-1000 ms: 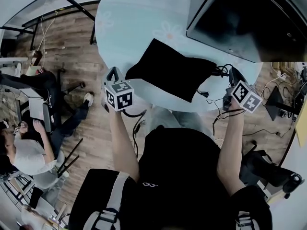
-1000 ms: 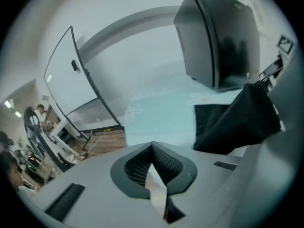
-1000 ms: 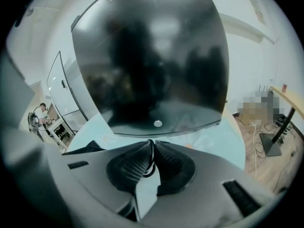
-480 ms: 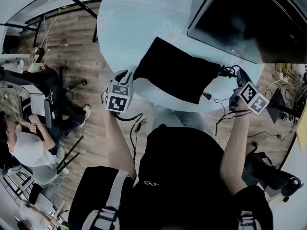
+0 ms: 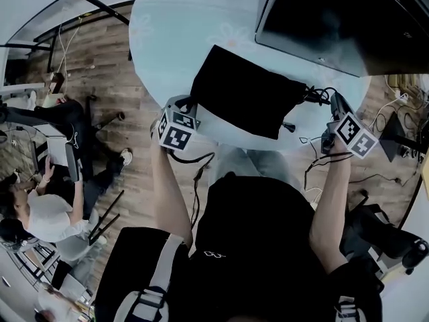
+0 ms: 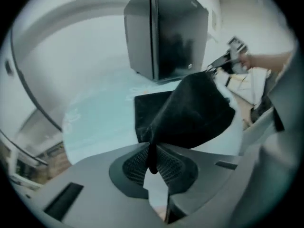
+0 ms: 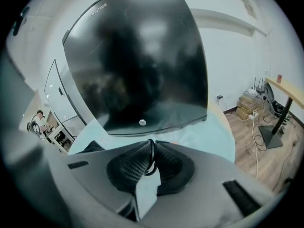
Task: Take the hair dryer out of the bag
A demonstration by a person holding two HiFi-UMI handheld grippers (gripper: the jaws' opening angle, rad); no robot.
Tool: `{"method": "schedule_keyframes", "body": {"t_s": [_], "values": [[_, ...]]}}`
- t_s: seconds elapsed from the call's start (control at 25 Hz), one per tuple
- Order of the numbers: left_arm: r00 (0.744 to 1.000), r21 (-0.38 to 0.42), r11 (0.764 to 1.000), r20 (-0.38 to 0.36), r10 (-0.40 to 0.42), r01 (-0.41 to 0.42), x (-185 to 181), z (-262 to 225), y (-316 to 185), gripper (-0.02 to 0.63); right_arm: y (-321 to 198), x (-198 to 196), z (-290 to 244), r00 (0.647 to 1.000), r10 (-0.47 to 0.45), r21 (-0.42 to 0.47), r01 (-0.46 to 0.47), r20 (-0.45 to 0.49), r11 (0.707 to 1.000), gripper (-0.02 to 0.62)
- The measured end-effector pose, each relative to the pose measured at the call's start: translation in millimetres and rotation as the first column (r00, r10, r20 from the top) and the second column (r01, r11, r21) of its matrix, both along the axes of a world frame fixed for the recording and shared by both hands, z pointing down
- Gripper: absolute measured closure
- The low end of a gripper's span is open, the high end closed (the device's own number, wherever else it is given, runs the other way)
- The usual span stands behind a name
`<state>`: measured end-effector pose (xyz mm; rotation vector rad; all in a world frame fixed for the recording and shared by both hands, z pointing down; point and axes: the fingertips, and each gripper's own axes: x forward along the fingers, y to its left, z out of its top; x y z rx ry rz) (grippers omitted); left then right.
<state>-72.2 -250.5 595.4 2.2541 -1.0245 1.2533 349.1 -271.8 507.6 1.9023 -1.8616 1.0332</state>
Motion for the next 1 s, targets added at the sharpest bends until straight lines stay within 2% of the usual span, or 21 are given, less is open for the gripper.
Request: {"method": "schedule_keyframes", "body": {"t_s": [0.04, 0.08, 0.12, 0.28, 0.52, 0.8, 0.92, 1.0], "values": [[0.996, 0.057, 0.998, 0.089, -0.030, 0.025, -10, 4, -8, 0.572, 2, 1, 0, 1.000, 0.002, 0.002, -0.003, 0.005, 1.000, 0.561], [0.988, 0.096, 0.995, 0.148, -0.046, 0.032, -16, 6, -14, 0.574, 4, 3, 0, 1.000, 0.006, 0.005, -0.006, 0.010, 1.000, 0.561], [0.984, 0.119, 0.992, 0.169, -0.063, 0.043, -19, 5, -17, 0.575, 6, 6, -1, 1.000, 0.012, 0.009, -0.012, 0.013, 1.000, 0.561], [0.973, 0.161, 0.972, 0.127, -0.194, 0.172, -38, -8, -30, 0.577, 17, 25, -6, 0.998, 0.065, 0.026, -0.066, 0.015, 0.997, 0.561], [0.958, 0.246, 0.951, 0.170, -0.230, 0.185, -58, -29, -44, 0.575, 29, 35, -4, 0.992, 0.119, 0.039, -0.121, 0.050, 0.992, 0.561], [0.919, 0.260, 0.928, 0.223, -0.325, 0.265, -112, -34, -38, 0.577, 37, 46, -10, 0.986, 0.165, 0.055, -0.167, 0.041, 0.985, 0.561], [0.881, 0.278, 0.902, 0.254, -0.400, 0.329, -137, -30, -29, 0.578, 48, 46, -7, 0.982, 0.184, 0.044, -0.185, 0.031, 0.982, 0.562], [0.875, 0.279, 0.891, 0.233, -0.424, 0.357, -145, -29, -23, 0.577, 59, 49, -5, 0.979, 0.203, 0.037, -0.203, 0.027, 0.978, 0.562]]}}
